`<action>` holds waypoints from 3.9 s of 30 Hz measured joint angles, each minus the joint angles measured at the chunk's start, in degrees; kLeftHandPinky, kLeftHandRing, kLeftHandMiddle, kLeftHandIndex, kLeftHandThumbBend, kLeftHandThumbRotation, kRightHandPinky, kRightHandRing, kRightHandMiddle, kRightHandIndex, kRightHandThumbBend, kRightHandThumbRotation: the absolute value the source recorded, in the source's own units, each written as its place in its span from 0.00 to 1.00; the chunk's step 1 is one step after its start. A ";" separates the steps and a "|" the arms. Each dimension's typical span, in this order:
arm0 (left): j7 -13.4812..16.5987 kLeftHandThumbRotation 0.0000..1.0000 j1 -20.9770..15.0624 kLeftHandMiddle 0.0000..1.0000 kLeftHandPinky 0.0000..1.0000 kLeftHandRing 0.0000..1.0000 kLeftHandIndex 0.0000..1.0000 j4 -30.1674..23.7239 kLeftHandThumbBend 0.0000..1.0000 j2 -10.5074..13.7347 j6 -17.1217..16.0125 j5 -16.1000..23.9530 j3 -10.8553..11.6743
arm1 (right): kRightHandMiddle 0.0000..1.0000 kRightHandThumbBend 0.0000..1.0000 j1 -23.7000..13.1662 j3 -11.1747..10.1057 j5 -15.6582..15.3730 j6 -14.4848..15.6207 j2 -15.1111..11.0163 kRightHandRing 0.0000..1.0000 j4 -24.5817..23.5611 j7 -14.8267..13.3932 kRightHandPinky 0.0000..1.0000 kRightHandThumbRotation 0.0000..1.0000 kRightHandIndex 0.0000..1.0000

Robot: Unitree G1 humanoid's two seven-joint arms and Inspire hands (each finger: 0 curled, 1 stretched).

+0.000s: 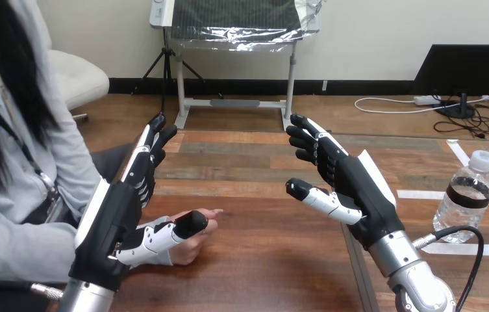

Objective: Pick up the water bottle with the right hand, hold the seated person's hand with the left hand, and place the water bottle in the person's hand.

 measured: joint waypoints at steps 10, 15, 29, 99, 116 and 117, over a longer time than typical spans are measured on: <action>-0.40 0.56 0.00 1.00 0.99 1.00 1.00 -0.01 1.00 0.00 0.00 0.04 0.03 | 0.91 1.00 0.00 -0.02 0.17 0.00 0.00 0.91 0.00 0.35 0.90 0.61 0.93; -0.40 0.57 0.00 1.00 0.99 1.00 1.00 -0.01 1.00 0.00 0.00 0.05 0.05 | 0.91 1.00 0.00 -0.02 0.17 0.00 -0.02 0.91 0.00 0.35 0.90 0.61 0.93; -0.43 0.57 0.00 1.00 0.99 1.00 1.00 0.00 1.00 0.00 0.00 0.08 0.13 | 0.89 1.00 0.00 -0.10 0.15 -0.12 -0.14 0.90 0.00 -0.64 0.89 0.62 0.92; -2.27 0.55 0.00 1.00 0.99 1.00 1.00 0.04 1.00 0.03 0.00 -0.81 0.47 | 0.89 1.00 -10.13 -8.35 -4.34 1.31 -16.41 0.95 2.10 -23.66 0.99 0.46 0.92; -3.42 0.54 0.01 1.00 0.99 1.00 1.00 0.04 1.00 0.06 0.00 -2.17 1.21 | 0.85 1.00 -10.60 -5.63 -14.81 9.12 -19.27 0.88 4.78 -39.80 0.85 0.54 0.90; -3.42 0.54 0.01 1.00 0.99 1.00 1.00 0.04 1.00 0.06 0.00 -2.16 1.29 | 0.85 1.00 -10.60 -5.59 -15.03 9.36 -19.47 0.88 5.05 -40.30 0.85 0.54 0.90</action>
